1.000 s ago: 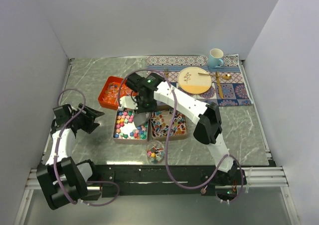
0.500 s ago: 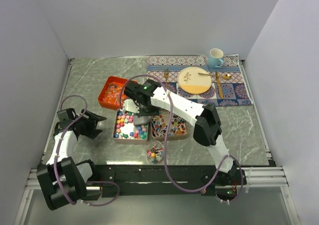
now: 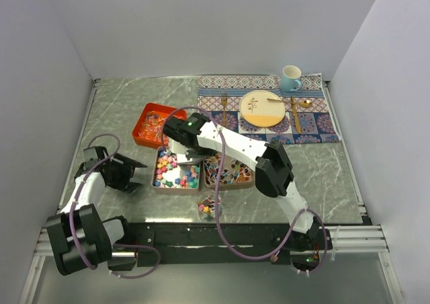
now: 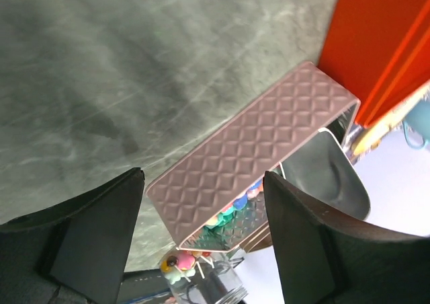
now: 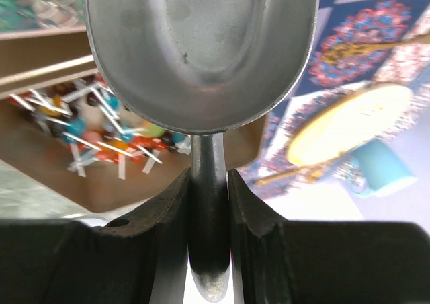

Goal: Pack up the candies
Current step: Scoop the fake candies from the storage box.

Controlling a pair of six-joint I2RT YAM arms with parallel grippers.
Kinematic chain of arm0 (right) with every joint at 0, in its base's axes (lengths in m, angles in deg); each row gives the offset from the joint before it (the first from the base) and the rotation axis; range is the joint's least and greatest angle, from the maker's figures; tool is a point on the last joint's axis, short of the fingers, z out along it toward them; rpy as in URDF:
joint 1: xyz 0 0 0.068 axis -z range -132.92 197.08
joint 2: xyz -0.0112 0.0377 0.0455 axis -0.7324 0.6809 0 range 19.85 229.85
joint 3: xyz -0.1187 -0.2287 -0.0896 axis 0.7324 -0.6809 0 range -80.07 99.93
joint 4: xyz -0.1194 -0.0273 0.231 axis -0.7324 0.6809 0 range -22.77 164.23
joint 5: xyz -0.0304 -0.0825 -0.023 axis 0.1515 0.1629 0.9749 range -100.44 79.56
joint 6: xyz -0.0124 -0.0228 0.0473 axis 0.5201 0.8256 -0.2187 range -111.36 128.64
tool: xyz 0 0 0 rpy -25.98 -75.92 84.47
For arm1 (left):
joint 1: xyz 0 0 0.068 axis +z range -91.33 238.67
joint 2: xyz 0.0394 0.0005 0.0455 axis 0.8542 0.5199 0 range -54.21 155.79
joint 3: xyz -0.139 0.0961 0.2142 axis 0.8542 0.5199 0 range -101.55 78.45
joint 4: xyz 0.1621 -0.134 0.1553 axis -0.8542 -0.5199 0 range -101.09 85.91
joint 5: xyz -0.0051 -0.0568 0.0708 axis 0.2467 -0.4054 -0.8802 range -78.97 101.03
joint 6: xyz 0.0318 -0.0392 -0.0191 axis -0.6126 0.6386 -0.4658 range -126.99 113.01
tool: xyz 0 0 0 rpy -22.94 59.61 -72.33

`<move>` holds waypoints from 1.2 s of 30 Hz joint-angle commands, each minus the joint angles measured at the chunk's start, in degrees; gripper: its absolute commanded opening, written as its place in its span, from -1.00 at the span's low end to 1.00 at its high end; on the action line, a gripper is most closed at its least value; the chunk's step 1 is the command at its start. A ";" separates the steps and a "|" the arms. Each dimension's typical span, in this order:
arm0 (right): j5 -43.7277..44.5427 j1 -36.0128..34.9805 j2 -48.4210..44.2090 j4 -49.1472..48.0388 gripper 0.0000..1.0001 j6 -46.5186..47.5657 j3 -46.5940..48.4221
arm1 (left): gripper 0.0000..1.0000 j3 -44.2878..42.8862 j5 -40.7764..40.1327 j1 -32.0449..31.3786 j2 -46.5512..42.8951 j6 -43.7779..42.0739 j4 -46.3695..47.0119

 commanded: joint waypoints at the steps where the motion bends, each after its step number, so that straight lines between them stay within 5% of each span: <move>1: 9.90 -1.10 -0.53 6.81 -1.00 6.37 2.19 | 0.55 -2.99 -2.40 0.24 1.12 3.29 -3.71; 7: 16.75 -2.94 -2.38 6.72 -1.00 14.02 4.13 | 0.56 -6.59 -0.20 0.24 3.40 3.38 -2.75; 21: 25.64 -9.54 5.78 6.63 -1.00 15.26 3.07 | 0.66 -6.95 -2.48 0.33 0.42 2.59 -9.77; 36: 21.25 -9.98 9.76 3.31 -1.00 20.44 5.73 | 0.35 -3.26 -0.47 -0.90 3.57 11.28 -11.89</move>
